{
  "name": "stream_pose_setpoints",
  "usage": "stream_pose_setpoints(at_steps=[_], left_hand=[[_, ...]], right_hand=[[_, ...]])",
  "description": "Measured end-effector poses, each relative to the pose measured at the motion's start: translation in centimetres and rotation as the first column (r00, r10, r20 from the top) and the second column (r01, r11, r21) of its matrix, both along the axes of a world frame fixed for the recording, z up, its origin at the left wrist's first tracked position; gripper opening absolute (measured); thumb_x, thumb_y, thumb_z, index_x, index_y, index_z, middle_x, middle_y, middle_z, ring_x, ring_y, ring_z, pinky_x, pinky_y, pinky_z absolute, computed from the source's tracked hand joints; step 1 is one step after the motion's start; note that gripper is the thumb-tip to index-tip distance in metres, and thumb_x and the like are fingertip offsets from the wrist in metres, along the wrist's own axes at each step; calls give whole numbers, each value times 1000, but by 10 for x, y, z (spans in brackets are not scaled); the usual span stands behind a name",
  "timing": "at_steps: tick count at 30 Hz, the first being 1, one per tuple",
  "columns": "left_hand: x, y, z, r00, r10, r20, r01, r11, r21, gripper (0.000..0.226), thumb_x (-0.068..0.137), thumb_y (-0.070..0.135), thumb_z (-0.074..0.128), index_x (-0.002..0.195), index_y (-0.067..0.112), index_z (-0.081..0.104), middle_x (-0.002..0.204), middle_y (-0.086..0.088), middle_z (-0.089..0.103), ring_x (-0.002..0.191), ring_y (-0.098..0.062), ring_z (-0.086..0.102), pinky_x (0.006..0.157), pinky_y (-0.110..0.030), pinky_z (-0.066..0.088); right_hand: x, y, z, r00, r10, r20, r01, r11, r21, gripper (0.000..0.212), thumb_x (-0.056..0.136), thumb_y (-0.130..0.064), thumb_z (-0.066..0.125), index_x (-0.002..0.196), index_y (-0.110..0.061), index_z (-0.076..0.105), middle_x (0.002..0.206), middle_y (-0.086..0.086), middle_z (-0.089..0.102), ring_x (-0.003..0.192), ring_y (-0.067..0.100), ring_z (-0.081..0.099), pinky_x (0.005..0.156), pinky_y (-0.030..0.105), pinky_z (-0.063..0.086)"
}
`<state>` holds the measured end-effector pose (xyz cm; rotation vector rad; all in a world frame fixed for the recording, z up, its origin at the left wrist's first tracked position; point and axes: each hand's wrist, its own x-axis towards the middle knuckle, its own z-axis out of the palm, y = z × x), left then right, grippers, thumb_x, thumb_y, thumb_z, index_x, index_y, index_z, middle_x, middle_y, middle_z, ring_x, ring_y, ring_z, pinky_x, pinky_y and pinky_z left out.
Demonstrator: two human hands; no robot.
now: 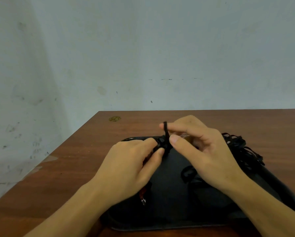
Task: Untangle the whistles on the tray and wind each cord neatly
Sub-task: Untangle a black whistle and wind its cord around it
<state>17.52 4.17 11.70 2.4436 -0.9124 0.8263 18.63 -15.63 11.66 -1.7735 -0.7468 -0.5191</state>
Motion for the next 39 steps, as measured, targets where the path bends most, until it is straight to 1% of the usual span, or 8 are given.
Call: stream_pose_setpoints(at_steps=[6, 10, 16, 23, 29, 32, 36, 39], left_hand=[[-1, 4, 2, 996, -25, 84, 20, 998, 55, 25, 99, 37, 43, 76, 33, 35, 61, 14, 40, 54, -9, 42, 46, -33, 37], [-2, 3, 0, 996, -62, -58, 51, 982, -183, 25, 97, 45, 46, 77, 30, 47, 62, 5, 54, 56, -16, 53, 50, -40, 43], [-8, -12, 1, 848, -383, -368, 90, 786, -611, 27, 91, 55, 45, 93, 39, 66, 80, 5, 65, 62, -19, 65, 56, -26, 50], [-14, -31, 1, 626, -702, -339, 77, 488, -869, 47, 98, 50, 47, 117, 13, 67, 120, -18, 66, 93, -34, 63, 62, -38, 51], [-17, -35, 3, 551, -794, -259, -75, 262, -962, 40, 88, 41, 56, 96, 2, 65, 91, -18, 63, 74, -27, 60, 51, -33, 47], [-15, -30, 4, 615, -726, -307, -32, 366, -930, 30, 91, 38, 58, 79, 11, 63, 68, -11, 51, 57, -20, 51, 50, -28, 45], [-13, -25, 5, 738, -553, -387, 30, 600, -800, 26, 91, 45, 56, 71, 28, 60, 57, 2, 49, 51, -20, 48, 48, -29, 43], [-14, -26, 5, 783, -452, -427, 5, 692, -722, 38, 98, 53, 48, 84, 20, 60, 54, -1, 46, 45, -16, 43, 44, -32, 34]], right_hand=[[-2, 3, -3, 998, -59, -28, 55, 990, -128, 38, 88, -33, 67, 126, -33, 67, 110, -20, 71, 100, 11, 67, 77, 31, 57], [-5, 8, -1, 996, -80, -32, 80, 997, -3, 39, 83, -39, 72, 122, -38, 67, 106, -19, 73, 94, 13, 71, 81, 30, 59], [-13, 19, 6, 1000, -28, -14, 30, 983, 183, 32, 88, -25, 74, 118, -33, 68, 108, -14, 74, 103, 10, 71, 85, 24, 57], [-25, 36, 11, 992, 38, -120, 9, 930, 367, 39, 76, -39, 66, 114, -34, 67, 103, -17, 75, 91, 7, 72, 62, 33, 63], [-27, 43, 10, 974, 71, -216, 12, 934, 358, 38, 79, -38, 63, 116, -33, 66, 103, -13, 75, 54, 28, 66, 34, 33, 50], [-25, 43, 10, 980, 81, -179, -15, 940, 342, 31, 85, -34, 57, 114, -30, 68, 93, -9, 75, 51, 17, 64, 42, 25, 53], [-18, 39, 2, 995, -37, -96, 59, 969, 239, 26, 100, -36, 50, 116, -29, 70, 108, -11, 75, 104, 6, 69, 86, 20, 55], [-16, 38, -2, 997, -33, -66, 46, 975, 218, 28, 96, -36, 56, 119, -27, 71, 118, -6, 72, 117, 13, 66, 97, 28, 53]])
